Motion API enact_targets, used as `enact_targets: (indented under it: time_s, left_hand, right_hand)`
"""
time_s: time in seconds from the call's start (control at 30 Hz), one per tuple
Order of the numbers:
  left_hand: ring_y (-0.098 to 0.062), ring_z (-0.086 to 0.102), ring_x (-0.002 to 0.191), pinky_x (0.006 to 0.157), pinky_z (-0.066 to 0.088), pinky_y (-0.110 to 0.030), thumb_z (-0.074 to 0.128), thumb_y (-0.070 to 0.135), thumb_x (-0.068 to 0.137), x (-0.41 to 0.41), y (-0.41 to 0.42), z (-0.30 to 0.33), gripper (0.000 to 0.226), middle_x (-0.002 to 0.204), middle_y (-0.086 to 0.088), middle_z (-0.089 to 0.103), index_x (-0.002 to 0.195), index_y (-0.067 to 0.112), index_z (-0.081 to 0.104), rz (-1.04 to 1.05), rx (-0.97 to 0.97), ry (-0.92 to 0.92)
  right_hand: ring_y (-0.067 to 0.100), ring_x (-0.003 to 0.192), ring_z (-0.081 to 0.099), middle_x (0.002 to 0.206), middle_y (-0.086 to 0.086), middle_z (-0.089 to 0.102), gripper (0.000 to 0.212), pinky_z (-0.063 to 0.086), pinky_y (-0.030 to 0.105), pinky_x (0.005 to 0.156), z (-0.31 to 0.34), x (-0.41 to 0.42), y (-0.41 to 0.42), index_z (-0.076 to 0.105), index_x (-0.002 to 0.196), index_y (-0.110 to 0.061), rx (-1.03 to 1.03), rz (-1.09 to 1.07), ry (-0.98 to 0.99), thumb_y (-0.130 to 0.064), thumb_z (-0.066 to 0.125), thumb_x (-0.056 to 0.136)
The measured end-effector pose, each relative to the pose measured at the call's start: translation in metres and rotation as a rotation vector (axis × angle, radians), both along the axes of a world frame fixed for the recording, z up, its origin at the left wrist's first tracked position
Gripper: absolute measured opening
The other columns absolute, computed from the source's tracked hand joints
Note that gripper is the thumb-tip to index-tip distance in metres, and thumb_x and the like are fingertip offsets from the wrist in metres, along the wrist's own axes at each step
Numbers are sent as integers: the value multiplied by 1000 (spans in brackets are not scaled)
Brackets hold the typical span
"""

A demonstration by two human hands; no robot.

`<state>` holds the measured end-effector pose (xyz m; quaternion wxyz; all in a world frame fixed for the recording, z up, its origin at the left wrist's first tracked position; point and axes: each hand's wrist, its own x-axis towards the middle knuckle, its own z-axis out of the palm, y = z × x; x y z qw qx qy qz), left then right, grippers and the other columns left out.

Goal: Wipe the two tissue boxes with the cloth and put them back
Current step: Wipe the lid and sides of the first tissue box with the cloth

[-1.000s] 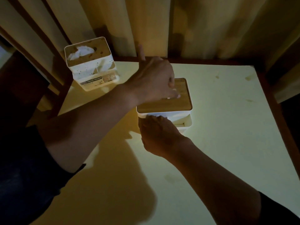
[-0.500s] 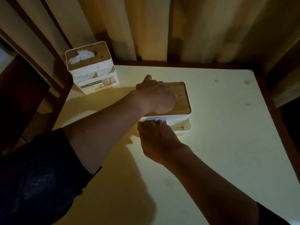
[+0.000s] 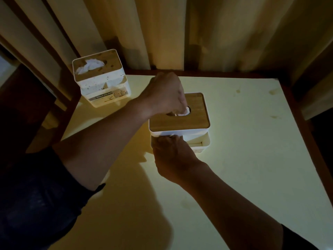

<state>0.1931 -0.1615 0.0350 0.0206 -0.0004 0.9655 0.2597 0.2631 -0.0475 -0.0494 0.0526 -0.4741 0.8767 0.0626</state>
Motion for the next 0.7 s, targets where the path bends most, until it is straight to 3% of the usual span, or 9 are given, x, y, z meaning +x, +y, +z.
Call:
enact_targets:
  time_s: [0.13,0.23,0.37,0.47,0.57,0.7]
  left_hand:
    - [3,66,86,73,53,-19,85,27,82,2,-20,-3,14,89,16,73,94,27,79,111,150,77]
    - [2,64,84,67,48,-19,79,26,87,4,-34,-9,18,92,13,70,103,30,72,133,124,92]
    - [2,57,90,80,44,-26,66,29,98,11,-34,-29,21,112,8,64,118,34,67,42,13,179]
    - [-11,54,117,92,38,-26,55,35,104,14,-31,-42,25,126,5,58,127,36,66,-53,23,193]
    - [-12,42,135,103,29,-25,49,40,107,18,-32,-45,35,142,5,54,140,39,61,-89,37,164]
    - [-12,43,137,109,34,-31,60,33,102,21,-30,-50,25,143,6,56,122,36,75,-40,115,250]
  right_hand:
    - [40,118,65,135,22,63,44,50,44,91,0,0,3,44,148,5,-59,-25,-34,-12,44,107]
    - [42,120,62,138,25,61,48,48,47,91,-1,1,1,40,150,8,-27,-23,-33,-12,43,107]
    - [37,116,66,133,19,63,47,45,42,83,5,1,1,43,149,4,-53,-23,-29,-14,48,106]
    - [35,114,67,131,17,66,50,51,41,92,9,2,3,42,152,3,-75,-37,-53,-15,49,105]
    - [34,116,68,133,15,67,49,55,45,99,9,1,4,45,151,0,-84,-48,-106,-16,51,105]
    - [33,113,67,129,12,66,47,53,46,98,9,2,4,52,145,-3,-79,-34,-116,-19,58,101]
